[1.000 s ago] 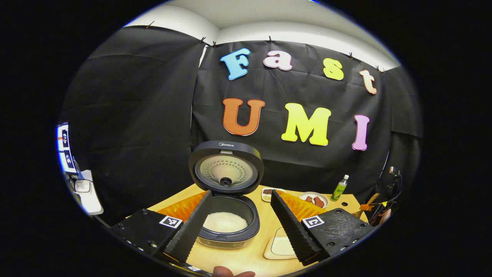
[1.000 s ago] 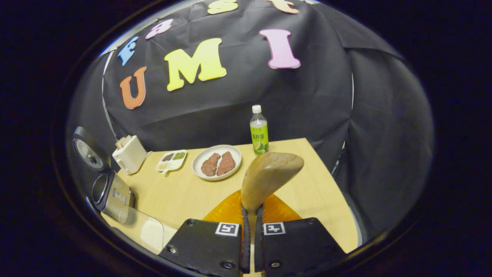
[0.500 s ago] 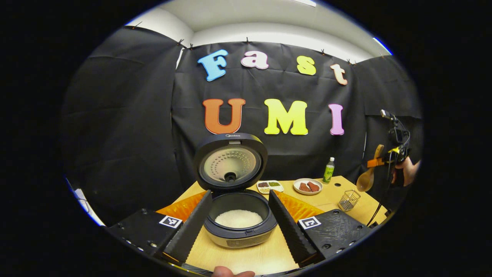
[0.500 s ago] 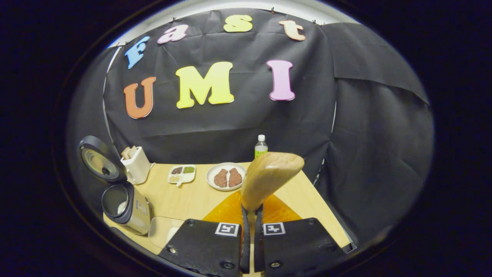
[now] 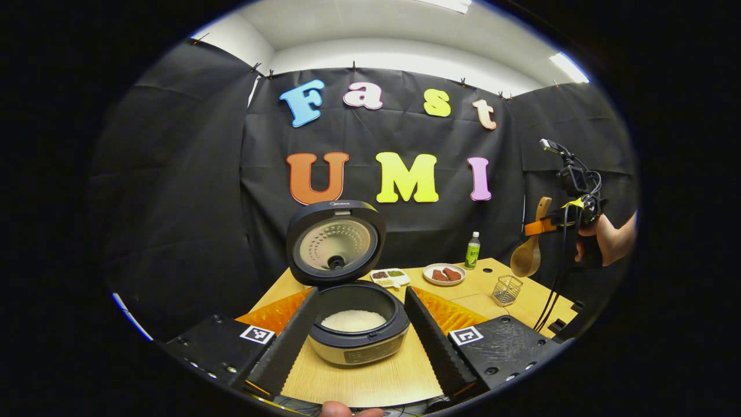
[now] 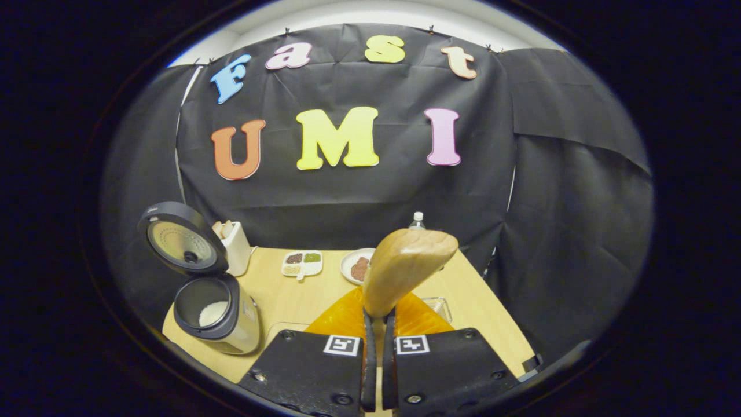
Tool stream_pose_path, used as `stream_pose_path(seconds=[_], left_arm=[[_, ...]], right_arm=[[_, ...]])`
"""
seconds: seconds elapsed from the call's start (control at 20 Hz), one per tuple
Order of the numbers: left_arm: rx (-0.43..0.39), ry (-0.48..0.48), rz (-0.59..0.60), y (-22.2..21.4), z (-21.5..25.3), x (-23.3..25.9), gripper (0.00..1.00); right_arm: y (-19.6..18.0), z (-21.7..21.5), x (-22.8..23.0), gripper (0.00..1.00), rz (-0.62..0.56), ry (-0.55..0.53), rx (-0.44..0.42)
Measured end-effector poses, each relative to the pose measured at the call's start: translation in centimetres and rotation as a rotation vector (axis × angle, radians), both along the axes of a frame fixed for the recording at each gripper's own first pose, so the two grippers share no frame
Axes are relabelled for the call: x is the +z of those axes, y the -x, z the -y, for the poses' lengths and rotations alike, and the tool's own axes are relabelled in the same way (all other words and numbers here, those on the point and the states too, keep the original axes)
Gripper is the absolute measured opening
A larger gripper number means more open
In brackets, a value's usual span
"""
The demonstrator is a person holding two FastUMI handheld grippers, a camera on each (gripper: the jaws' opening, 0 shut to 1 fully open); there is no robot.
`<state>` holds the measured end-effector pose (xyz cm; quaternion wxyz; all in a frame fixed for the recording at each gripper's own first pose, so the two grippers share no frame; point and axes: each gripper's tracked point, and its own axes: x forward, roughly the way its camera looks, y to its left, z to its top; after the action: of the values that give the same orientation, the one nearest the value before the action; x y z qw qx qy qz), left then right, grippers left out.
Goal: Close the left gripper, press the button to open the rice cooker; take a wooden spoon from the chopstick holder with the right hand, scoop a spoonful of rice and pour it into the rice cooker, then put the wooden spoon back into the chopstick holder.
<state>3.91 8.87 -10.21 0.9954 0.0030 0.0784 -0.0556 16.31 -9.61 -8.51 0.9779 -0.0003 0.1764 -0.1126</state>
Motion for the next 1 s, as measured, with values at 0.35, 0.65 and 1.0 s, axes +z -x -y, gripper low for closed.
stream_pose_path(seconds=[0.35, 0.65, 1.0], left_arm=[[0.112, 0.008, -0.009, 1.4, -3.4, 0.1, 0.94], [0.191, 0.028, -0.05, 0.6, -3.8, 0.4, 0.95], [0.247, 0.04, -0.11, -1.0, -3.3, -0.2, 0.95]], right_arm=[[-2.7, -0.8, -4.3, 0.1, -0.031, -0.037, 0.048], [-5.6, -2.6, -9.6, 0.1, -0.104, -0.022, 0.139], [-6.7, -3.1, -18.8, 0.09, -0.237, 0.146, 0.16]])
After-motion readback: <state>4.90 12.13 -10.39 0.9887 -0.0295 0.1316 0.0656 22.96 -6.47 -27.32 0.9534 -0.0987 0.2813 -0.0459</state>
